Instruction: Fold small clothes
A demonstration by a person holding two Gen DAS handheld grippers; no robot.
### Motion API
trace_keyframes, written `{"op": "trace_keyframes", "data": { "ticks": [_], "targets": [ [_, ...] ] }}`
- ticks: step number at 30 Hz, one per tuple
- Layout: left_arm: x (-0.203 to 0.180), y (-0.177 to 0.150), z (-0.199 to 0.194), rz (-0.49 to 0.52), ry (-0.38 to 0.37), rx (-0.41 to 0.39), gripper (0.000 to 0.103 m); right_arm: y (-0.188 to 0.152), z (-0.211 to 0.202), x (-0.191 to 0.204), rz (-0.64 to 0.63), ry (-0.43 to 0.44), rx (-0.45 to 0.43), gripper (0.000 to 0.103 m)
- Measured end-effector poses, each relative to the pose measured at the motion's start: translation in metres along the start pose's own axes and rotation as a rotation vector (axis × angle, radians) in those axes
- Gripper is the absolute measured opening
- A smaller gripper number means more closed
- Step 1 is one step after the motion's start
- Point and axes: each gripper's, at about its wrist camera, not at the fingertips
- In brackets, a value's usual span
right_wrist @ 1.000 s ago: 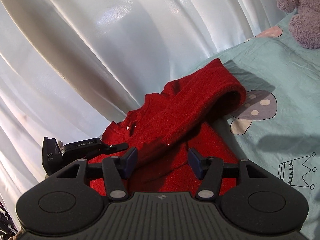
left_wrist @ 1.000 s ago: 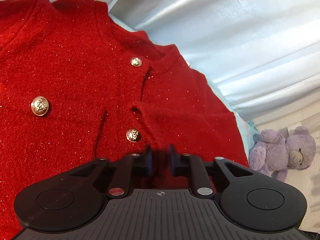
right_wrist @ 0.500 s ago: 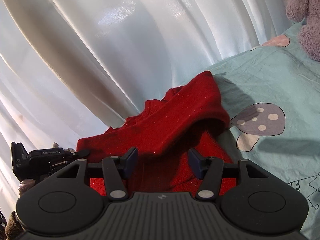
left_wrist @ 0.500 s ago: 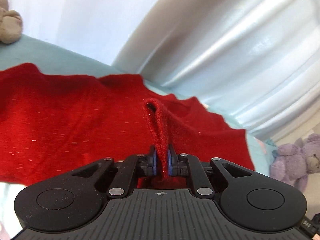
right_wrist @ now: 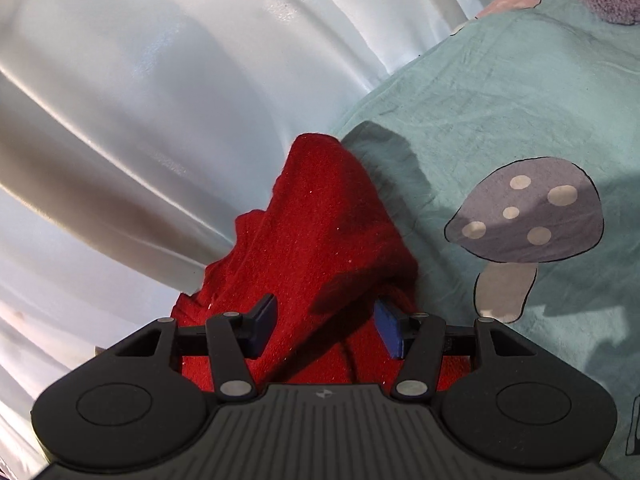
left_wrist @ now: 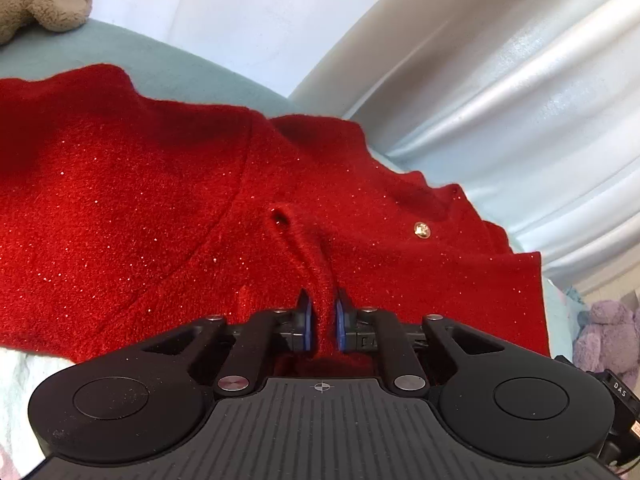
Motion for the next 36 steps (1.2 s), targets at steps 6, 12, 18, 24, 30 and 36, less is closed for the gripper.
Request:
{"op": "trace_keyframes", "data": {
  "ticks": [6,12,18,24,30,36],
  "targets": [
    [0.000,0.008,-0.021,0.010,0.002,-0.073,0.012,0.006,0.011,-0.007,0.028,-0.002,-0.022,0.032],
    [0.008,0.013,-0.037,0.008,0.017,-0.118,0.012,0.004,0.015,0.006,-0.083,-0.042,-0.018,0.014],
    [0.025,0.014,-0.029,0.002,0.082,-0.099,0.012,-0.009,0.021,0.036,-0.308,-0.081,0.012,0.014],
    [0.032,0.009,-0.022,0.011,0.100,-0.080,0.012,-0.016,0.030,0.043,-0.373,-0.111,0.037,0.014],
    [0.029,0.008,-0.022,0.030,0.119,-0.092,0.012,-0.022,0.035,0.046,-0.427,-0.149,0.058,0.014],
    [0.032,0.007,-0.013,0.025,0.149,-0.061,0.013,-0.026,0.038,0.046,-0.462,-0.167,0.081,0.015]
  ]
}}
Point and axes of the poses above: each gripper's, at about its wrist camera, not at the fingertips, and z roughly the way its jaws point, x to its left, y to its top, and after that the axes turned 11 degrees about y, right-handed
